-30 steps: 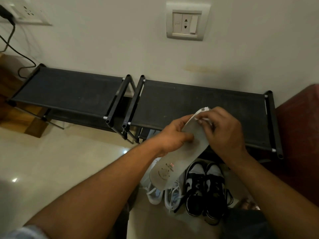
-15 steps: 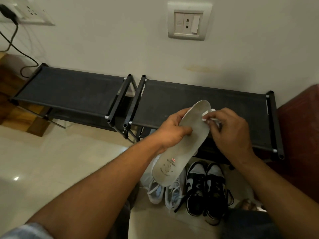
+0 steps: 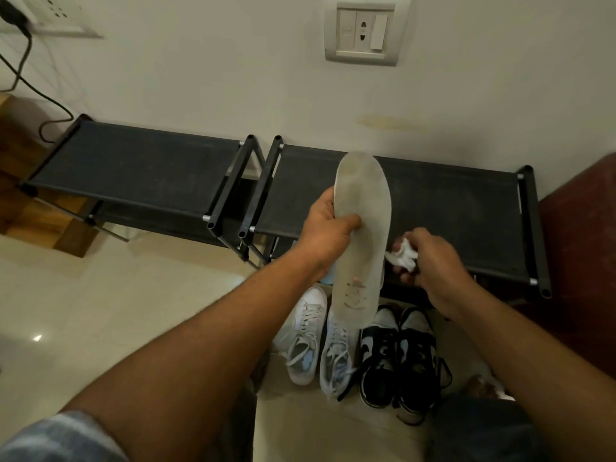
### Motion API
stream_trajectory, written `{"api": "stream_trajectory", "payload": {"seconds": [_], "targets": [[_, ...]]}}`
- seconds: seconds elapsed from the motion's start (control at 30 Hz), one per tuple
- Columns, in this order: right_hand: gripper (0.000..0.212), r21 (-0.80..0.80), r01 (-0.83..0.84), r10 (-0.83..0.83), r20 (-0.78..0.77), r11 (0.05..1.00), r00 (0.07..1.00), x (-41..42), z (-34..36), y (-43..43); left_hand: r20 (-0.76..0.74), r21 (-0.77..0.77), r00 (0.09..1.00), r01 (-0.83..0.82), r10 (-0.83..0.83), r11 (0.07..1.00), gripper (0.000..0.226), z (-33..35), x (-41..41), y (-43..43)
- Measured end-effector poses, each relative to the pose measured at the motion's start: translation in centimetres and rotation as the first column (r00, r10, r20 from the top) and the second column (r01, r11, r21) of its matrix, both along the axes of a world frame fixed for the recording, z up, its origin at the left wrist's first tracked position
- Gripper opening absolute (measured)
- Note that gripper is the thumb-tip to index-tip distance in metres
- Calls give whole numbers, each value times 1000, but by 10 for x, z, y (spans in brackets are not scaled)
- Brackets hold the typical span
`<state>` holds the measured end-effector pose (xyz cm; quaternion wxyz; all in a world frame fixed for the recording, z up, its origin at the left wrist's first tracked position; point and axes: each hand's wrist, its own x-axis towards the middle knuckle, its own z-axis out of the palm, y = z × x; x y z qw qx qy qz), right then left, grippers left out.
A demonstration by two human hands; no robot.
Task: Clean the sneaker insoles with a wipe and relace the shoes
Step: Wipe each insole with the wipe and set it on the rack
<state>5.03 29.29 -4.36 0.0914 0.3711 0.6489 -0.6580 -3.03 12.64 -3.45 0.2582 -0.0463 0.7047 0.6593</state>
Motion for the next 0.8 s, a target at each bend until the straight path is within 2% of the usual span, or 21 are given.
{"api": "stream_trajectory", "payload": {"seconds": [0.1, 0.17, 0.23, 0.3, 0.43, 0.5, 0.63, 0.73, 0.8], "targets": [[53, -6, -244, 243, -26, 970, 970, 9, 0, -10, -6, 16, 995, -101, 101, 995, 49, -2, -5, 0], [45, -5, -367, 364, -118, 930, 924, 16, -2, -14, 3, 31, 990, -141, 141, 989, 45, -2, -5, 2], [28, -4, -407, 398, -205, 913, 894, 19, -7, -15, -4, 19, 992, -127, 127, 992, 44, -2, -1, 5], [22, 16, -422, 415, -226, 906, 882, 22, -12, -12, -25, -23, 997, -67, 66, 997, 46, -2, 3, 7], [18, 39, -416, 417, -139, 909, 898, 32, -19, -3, -68, -126, 990, 112, -121, 986, 42, -4, 7, 4], [18, 54, -461, 463, -37, 886, 886, 41, -24, 1, -66, -195, 972, 207, -224, 959, 40, -7, 8, 0], [17, 45, -533, 520, 159, 845, 839, 66, -34, 6, -1, -327, 904, 404, -428, 854, 33, -11, 14, -11], [10, 13, -540, 520, 251, 842, 816, 87, -45, 10, 24, -423, 856, 476, -516, 771, 23, -18, 16, -13], [18, -8, -548, 526, 296, 836, 797, 97, -54, 13, 57, -467, 827, 517, -559, 717, 24, -22, 16, -12]]}}
